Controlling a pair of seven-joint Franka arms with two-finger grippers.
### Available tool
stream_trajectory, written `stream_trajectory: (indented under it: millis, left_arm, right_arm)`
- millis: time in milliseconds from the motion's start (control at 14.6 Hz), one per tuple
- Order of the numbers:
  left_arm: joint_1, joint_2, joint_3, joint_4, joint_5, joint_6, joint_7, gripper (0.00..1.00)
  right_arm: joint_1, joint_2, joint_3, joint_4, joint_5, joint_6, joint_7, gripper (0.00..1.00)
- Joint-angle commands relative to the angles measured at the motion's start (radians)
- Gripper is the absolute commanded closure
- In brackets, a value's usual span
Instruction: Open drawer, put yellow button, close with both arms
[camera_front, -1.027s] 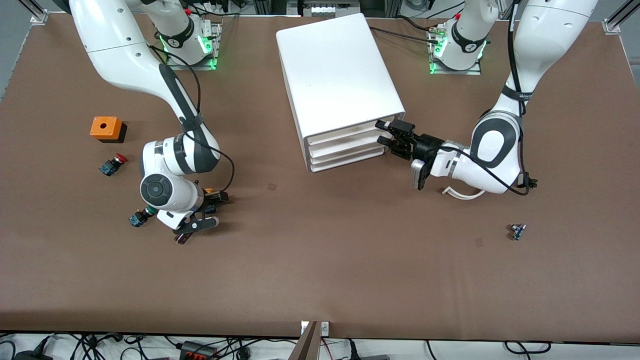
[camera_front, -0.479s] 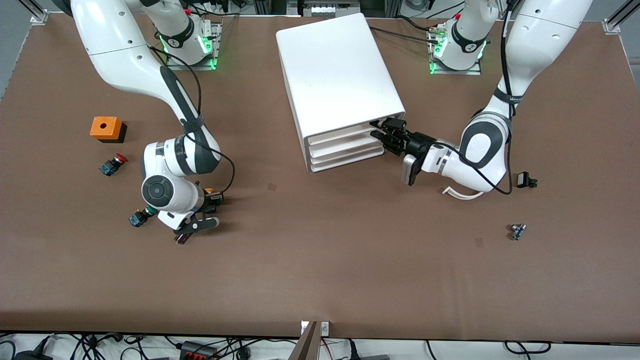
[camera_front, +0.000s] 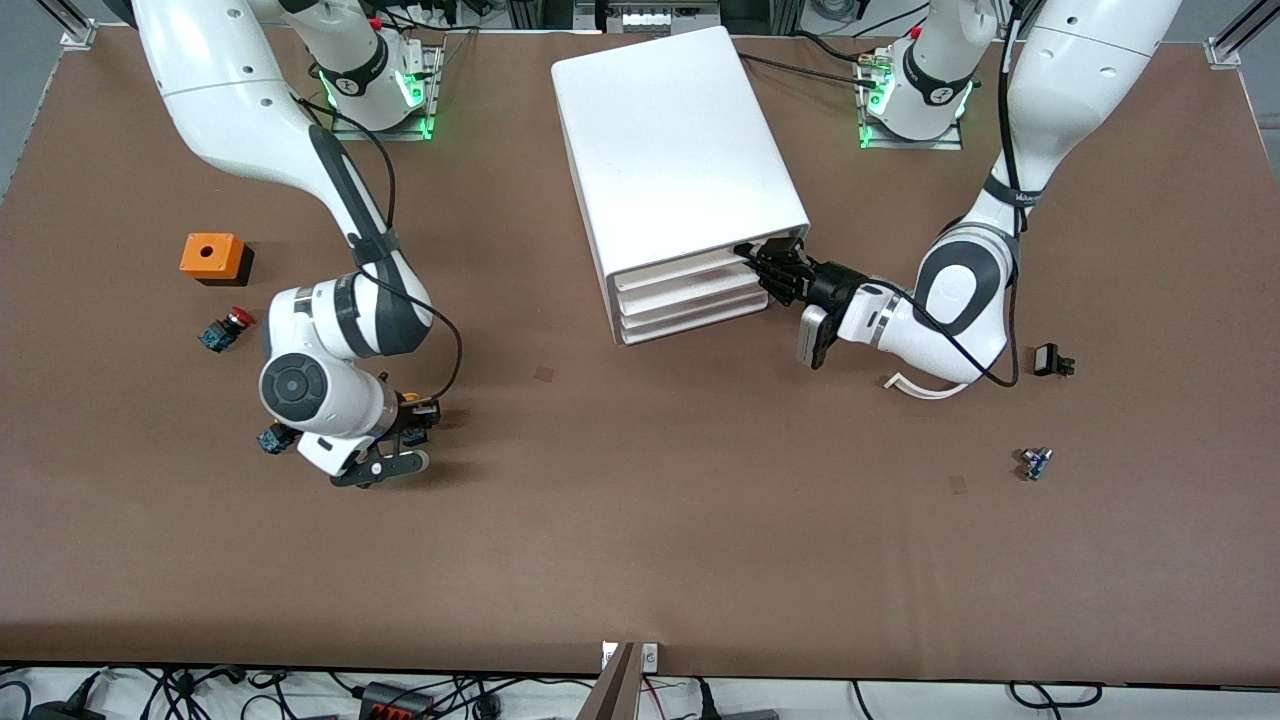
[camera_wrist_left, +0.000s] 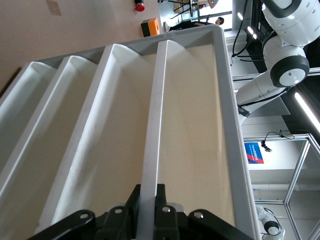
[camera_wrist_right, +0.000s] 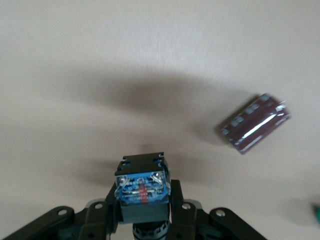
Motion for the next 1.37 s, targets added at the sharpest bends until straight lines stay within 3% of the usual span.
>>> stream_trajectory:
  millis: [0, 479, 548, 616, 685, 959, 1301]
  left_arm:
    - [0.005, 0.063, 0.014, 0.102, 0.012, 0.007, -0.001, 1.0]
    - [0.003, 0.231, 0.097, 0.389, 0.055, 0.012, -0.003, 0.98]
    - [0.005, 0.237, 0.101, 0.412, 0.055, 0.012, -0.004, 0.92]
    - [0.008, 0.237, 0.101, 0.414, 0.052, 0.012, -0.007, 0.17]
    - [0.016, 0.231, 0.101, 0.415, 0.052, 0.01, -0.009, 0.0]
    - [0.033, 0.199, 0.106, 0.451, 0.066, -0.045, -0.179, 0.0]
    - [0.037, 0.154, 0.104, 0.631, 0.347, -0.206, -0.564, 0.0]
  right_arm:
    - [0.003, -0.007, -0.004, 0.153, 0.004, -0.164, -0.004, 1.0]
    - [0.006, -0.053, 0.007, 0.34, 0.012, -0.33, -0.004, 1.0]
    - [0.008, -0.053, 0.008, 0.363, 0.013, -0.342, -0.004, 1.0]
    - [0.029, -0.056, 0.007, 0.377, 0.015, -0.353, -0.002, 1.0]
    - [0.049, -0.062, 0.007, 0.379, 0.015, -0.349, 0.001, 1.0]
    - [0.135, -0.1, 0.007, 0.382, 0.018, -0.339, 0.051, 1.0]
    - [0.236, -0.103, 0.008, 0.466, 0.099, -0.297, 0.096, 1.0]
